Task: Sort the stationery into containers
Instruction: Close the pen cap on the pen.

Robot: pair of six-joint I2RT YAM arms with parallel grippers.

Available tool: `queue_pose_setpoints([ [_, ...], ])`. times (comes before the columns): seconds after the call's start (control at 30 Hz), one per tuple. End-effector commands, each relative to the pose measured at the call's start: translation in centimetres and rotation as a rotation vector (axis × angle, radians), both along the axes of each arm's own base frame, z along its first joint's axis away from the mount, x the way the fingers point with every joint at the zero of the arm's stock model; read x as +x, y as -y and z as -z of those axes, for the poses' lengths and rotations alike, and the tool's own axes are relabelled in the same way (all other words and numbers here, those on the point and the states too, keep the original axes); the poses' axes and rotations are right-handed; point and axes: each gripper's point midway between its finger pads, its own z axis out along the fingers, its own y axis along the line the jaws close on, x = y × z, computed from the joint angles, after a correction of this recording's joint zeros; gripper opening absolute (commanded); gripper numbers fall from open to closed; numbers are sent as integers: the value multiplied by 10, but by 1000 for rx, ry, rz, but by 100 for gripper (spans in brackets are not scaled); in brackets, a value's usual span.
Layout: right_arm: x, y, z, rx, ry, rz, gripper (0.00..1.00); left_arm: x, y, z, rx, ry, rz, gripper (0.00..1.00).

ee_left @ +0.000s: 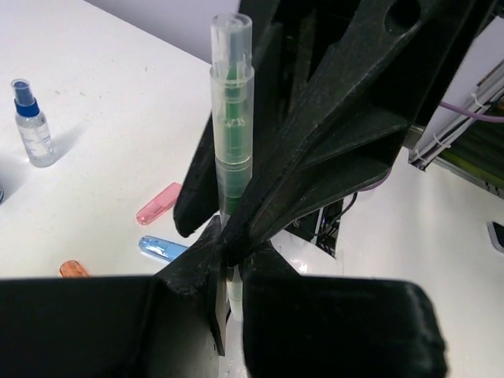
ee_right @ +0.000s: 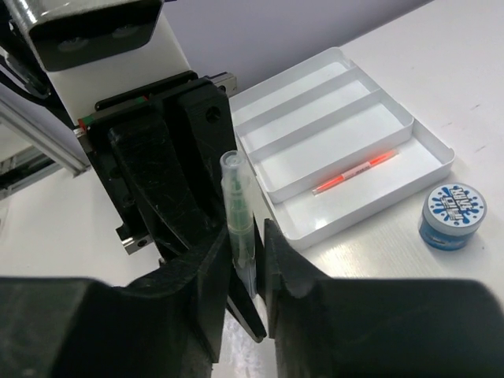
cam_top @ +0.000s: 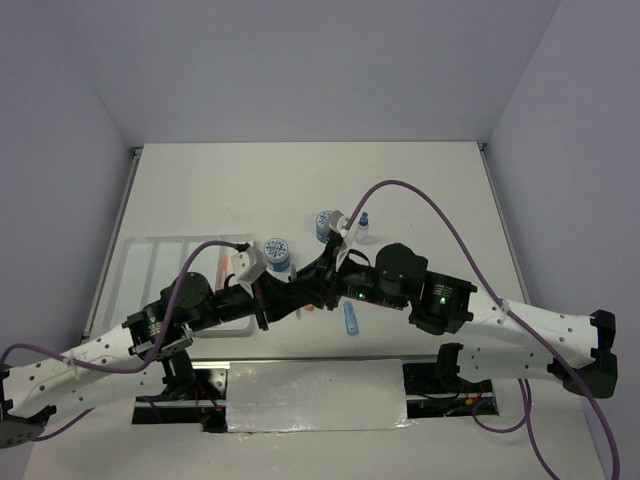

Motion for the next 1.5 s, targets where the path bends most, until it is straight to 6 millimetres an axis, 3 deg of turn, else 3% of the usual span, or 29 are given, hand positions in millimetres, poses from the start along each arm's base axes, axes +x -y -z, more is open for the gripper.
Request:
queue_pose_setpoints([
  [0.0,-11,0,-24,77,21,-44,33,-8,2,-41,-98,99,50,0],
  [0.03,-9,1,-30,89,24,-34,41,-9,2,-41,-100,100,53,0],
  [0.17,-5,7,-41,110,33,-1,59,-13,3,-40,-98,106,80,0],
  [0.4,-5,21,-74,205,64,11,62,-18,5,-32,-86,96,108,0],
  [0.7,-10,21,-83,239,59,-15,61,-18,5,-32,-82,93,112,0],
  [0.9,6,21,-82,232,48,68,47,-20,7,-30,-82,91,124,0],
  [1.2,13,19,-81,228,43,96,41,-21,7,-29,-82,92,132,0],
  [1.33,11,16,-76,217,37,85,20,-21,7,-30,-81,92,130,0],
  [1.4,10,13,-71,198,35,74,0,-20,6,-31,-80,93,124,0],
  [1.47,11,12,-64,180,33,71,0,-17,5,-33,-81,96,108,0],
])
